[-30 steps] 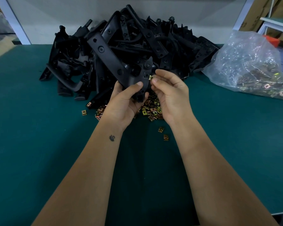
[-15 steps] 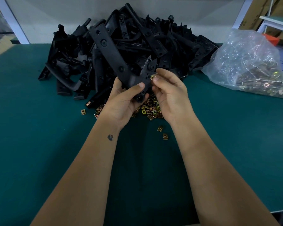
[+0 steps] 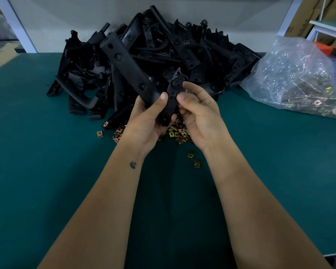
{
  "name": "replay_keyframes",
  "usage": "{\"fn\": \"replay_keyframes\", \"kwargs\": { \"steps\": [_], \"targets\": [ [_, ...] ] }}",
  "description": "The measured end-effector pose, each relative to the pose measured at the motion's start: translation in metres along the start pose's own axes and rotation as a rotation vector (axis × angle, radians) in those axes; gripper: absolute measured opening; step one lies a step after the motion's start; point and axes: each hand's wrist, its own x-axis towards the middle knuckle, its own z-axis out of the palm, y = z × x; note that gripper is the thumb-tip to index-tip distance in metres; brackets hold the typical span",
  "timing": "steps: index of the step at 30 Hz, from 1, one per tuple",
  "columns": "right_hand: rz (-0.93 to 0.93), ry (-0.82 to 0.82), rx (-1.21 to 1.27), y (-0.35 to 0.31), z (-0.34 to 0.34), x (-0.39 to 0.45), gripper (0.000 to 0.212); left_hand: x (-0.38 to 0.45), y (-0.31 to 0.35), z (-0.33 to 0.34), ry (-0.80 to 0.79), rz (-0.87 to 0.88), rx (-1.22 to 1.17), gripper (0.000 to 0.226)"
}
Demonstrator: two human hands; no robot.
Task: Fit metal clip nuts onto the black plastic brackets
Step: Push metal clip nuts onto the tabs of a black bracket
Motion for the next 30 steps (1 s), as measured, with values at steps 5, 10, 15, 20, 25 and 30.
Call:
{"fn": "replay_keyframes", "kwargs": {
  "steps": [5, 10, 15, 20, 25, 30],
  "targets": [
    [-0.015, 0.002, -0.018, 0.0024, 0.0026, -0.0010, 0.027, -0.0012, 0.0037, -0.0009, -0.003, -0.004, 0.016, 0.044],
    [-0.020, 0.028, -0.009, 0.0032, 0.0040, -0.0019, 0.023, -0.0012, 0.0027, -0.0004, 0.012, 0.007, 0.047, 0.043],
    [-0.036, 0.048, -0.003, 0.0046, 0.0063, -0.0018, 0.020, -0.0007, 0.0003, 0.0012, 0.043, 0.017, 0.046, 0.043],
    [-0.026, 0.046, 0.000, 0.0048, 0.0061, -0.0028, 0.019, -0.0006, 0.0009, 0.0027, 0.058, 0.019, 0.050, 0.042],
    [-0.035, 0.032, -0.088, 0.0028, 0.0058, -0.0031, 0.022, -0.0015, 0.0020, 0.0018, 0.068, -0.009, 0.123, 0.030],
    [-0.019, 0.062, -0.104, 0.0040, 0.0066, -0.0027, 0.023, -0.0024, 0.0020, 0.0046, 0.093, -0.004, 0.173, 0.027]
  ]
}}
